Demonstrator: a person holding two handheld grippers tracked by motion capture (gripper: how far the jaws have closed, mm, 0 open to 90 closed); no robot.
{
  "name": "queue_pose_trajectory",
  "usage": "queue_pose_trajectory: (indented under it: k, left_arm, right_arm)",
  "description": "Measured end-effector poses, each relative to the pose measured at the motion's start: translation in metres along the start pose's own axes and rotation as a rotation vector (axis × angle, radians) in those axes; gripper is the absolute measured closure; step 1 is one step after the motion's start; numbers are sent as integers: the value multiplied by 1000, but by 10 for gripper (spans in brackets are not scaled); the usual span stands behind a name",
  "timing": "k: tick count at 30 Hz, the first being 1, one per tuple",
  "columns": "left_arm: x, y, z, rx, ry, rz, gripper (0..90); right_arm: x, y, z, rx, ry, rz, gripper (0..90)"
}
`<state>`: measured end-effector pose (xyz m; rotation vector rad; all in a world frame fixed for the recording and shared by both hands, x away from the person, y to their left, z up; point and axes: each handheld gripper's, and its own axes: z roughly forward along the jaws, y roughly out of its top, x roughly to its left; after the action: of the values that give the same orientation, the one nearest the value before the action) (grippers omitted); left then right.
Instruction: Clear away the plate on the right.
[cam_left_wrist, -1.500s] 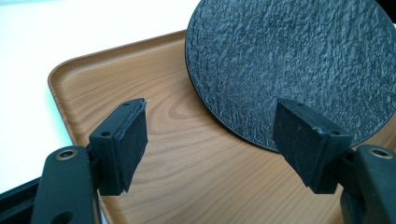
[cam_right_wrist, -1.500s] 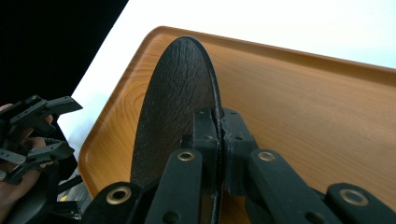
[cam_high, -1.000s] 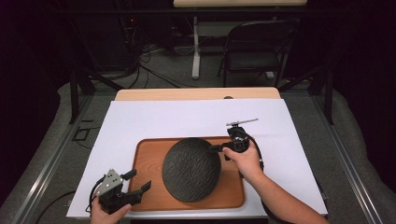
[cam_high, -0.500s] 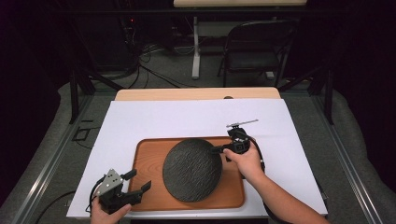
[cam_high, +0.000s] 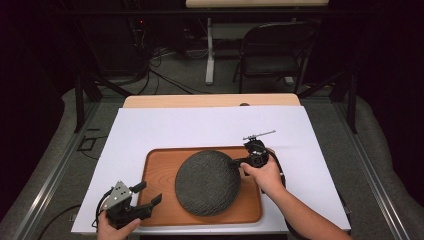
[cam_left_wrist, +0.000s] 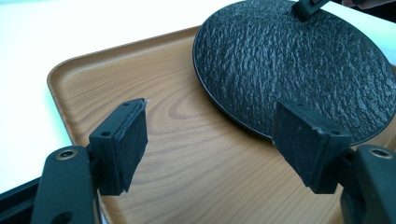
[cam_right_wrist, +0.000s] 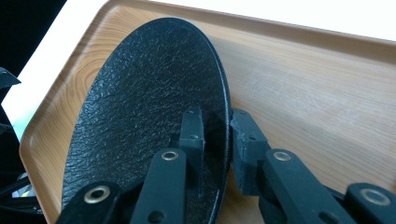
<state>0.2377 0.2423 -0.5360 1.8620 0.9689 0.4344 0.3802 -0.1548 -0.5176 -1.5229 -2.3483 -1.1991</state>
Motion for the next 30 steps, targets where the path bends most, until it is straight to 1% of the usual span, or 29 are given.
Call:
queue_pose_trajectory:
  k: [3,4,7,8,9,18,22,24,26,28,30]
  left_arm:
    - [0,0,0,-1,0,-2,264]
    - [0,0,0,-1,0,-1,264]
    - [0,0,0,-1,0,0,264]
    - [0,0,0,-1,0,0,264]
    - [0,0,0,0,0,1,264]
    - [0,0,0,-1,0,0,264]
    - [0,0,0,0,0,-4,264]
    - [0,0,0,0,0,-4,264]
    - [0,0,0,0,0,-4,264]
    - [0,0,0,0,0,-4,264]
    - [0,0,0,0,0,-4,264]
  right_arm:
    - [-3,-1,1,9,-3,9,757]
    - [-5,-2,2,11,-2,5,755]
    - [-9,-5,4,25,-6,18,749]
    - [-10,-6,5,22,-7,15,747]
    - [-11,-7,6,31,-9,23,744]
    - [-18,-13,11,41,-10,51,733]
    - [-19,-14,12,42,-13,45,728]
    - [-17,-14,11,46,-23,43,723]
    - [-16,-14,12,42,-34,18,718]
    - [-15,-14,12,41,-41,4,714]
    - [-15,-14,12,41,-46,0,710]
